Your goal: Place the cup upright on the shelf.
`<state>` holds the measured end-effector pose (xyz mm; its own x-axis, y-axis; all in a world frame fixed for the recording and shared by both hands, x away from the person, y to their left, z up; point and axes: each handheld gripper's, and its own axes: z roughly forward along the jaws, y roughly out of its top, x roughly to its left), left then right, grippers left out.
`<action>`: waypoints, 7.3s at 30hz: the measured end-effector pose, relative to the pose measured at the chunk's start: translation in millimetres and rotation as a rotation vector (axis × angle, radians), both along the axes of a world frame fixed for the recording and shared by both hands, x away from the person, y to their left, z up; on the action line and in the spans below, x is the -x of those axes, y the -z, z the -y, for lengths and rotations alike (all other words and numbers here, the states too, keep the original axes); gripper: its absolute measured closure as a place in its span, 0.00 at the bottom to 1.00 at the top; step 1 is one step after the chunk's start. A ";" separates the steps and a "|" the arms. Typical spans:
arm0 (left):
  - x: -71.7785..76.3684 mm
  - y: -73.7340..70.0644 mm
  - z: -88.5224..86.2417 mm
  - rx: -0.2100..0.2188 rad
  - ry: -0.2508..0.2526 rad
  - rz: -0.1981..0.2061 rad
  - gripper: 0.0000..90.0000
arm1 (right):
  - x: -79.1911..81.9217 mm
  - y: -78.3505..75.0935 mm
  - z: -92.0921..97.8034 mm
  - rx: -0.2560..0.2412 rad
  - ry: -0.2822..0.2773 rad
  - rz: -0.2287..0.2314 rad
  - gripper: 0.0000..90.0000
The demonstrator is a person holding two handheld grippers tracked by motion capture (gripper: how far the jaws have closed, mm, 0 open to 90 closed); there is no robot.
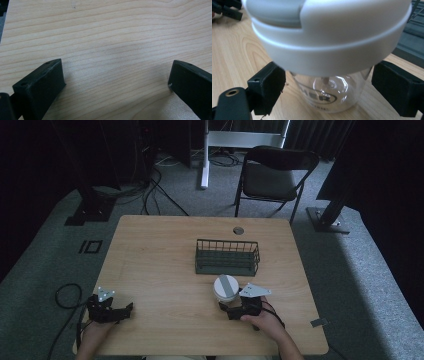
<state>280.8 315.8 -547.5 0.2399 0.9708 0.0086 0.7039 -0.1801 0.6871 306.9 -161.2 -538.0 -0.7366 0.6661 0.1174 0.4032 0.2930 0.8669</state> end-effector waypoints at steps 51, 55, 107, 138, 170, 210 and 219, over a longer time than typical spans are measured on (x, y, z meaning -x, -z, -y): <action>0.0 0.0 0.0 0.000 0.000 0.000 0.01 | -4.2 -8.0 -10.2 0.016 0.032 0.063 0.21; 0.0 0.0 0.0 0.000 0.000 0.000 0.01 | -4.2 -13.2 -9.9 0.015 0.019 0.065 0.21; 0.0 -0.1 -0.2 -0.002 0.001 -0.001 0.01 | -60.8 -114.9 -18.0 -0.065 0.234 0.192 0.21; 0.0 0.0 0.0 0.000 0.000 0.000 0.01 | -127.9 -86.7 -34.0 0.038 0.467 0.052 0.21; 0.0 0.0 0.0 0.000 0.000 0.000 0.01 | -138.9 -66.4 -48.0 0.148 0.420 -0.006 0.20; 0.0 0.0 0.0 0.000 0.000 0.000 0.01 | -109.2 -69.1 -11.9 0.051 0.339 0.022 0.14; 0.0 0.0 0.0 0.000 0.000 0.000 0.01 | -99.6 -71.8 -1.5 0.034 0.334 0.036 0.14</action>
<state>280.8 315.8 -547.5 0.2398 0.9708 0.0090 0.7040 -0.1802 0.6869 406.5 -159.7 -466.2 -0.4806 0.8742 0.0687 0.4510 0.1793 0.8743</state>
